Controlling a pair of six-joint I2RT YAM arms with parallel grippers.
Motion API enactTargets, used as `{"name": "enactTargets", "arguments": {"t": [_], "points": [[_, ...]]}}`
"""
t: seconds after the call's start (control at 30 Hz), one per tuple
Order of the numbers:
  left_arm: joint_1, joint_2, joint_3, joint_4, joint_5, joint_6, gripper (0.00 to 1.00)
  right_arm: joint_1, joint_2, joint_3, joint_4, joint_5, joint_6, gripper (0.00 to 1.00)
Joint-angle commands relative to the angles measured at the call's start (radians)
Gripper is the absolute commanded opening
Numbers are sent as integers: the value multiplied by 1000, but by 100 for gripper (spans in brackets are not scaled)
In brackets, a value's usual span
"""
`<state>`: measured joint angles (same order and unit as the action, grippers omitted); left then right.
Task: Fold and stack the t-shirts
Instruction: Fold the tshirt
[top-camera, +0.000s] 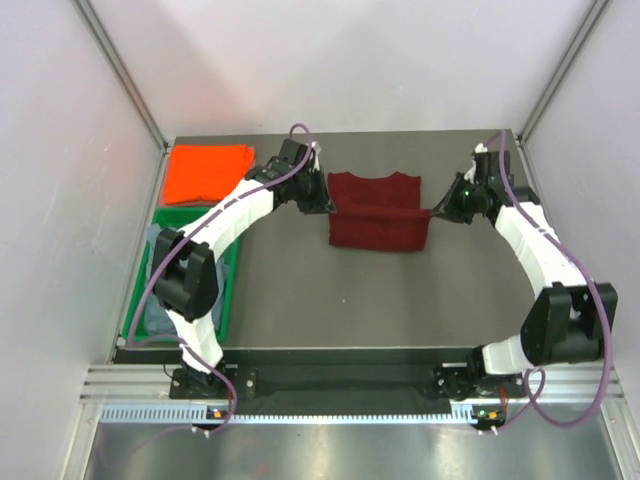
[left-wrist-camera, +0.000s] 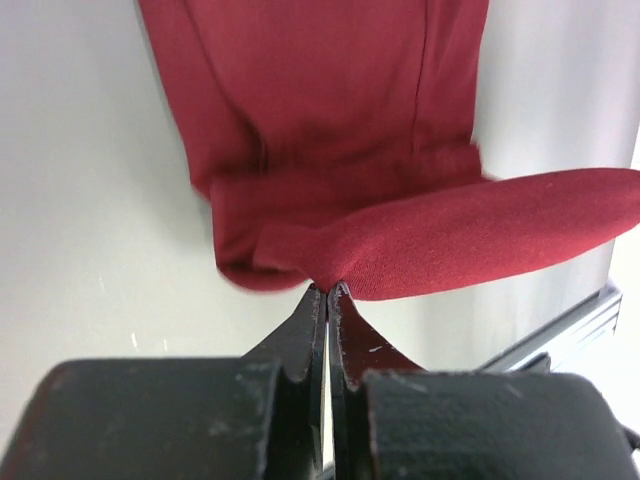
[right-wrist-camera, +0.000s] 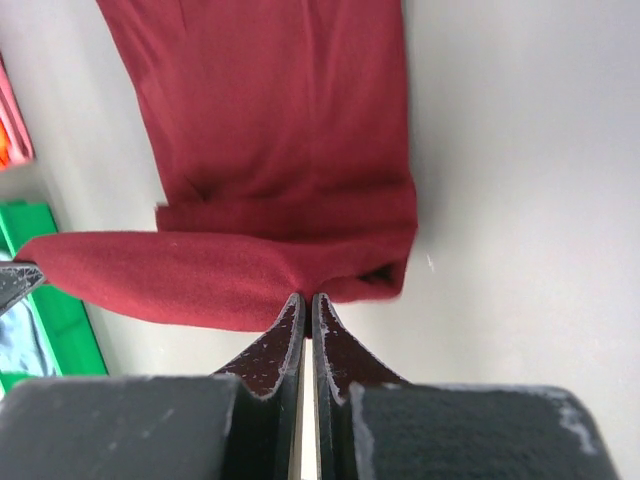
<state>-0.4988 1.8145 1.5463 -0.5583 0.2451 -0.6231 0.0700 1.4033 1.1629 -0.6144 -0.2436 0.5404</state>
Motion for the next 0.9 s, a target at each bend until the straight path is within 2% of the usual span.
{"name": "enactTargets", "arguments": {"t": [0.0, 0.27, 0.67, 0.87], "points": [[45, 72, 112, 29, 29, 42, 0, 1, 86, 128, 28, -2, -17, 0], [108, 232, 307, 141, 132, 46, 0, 2, 325, 332, 96, -51, -30, 0], [189, 456, 397, 443, 267, -24, 0, -7, 548, 498, 231, -85, 13, 0], [200, 502, 416, 589, 301, -47, 0, -22, 602, 547, 284, -91, 33, 0]]}}
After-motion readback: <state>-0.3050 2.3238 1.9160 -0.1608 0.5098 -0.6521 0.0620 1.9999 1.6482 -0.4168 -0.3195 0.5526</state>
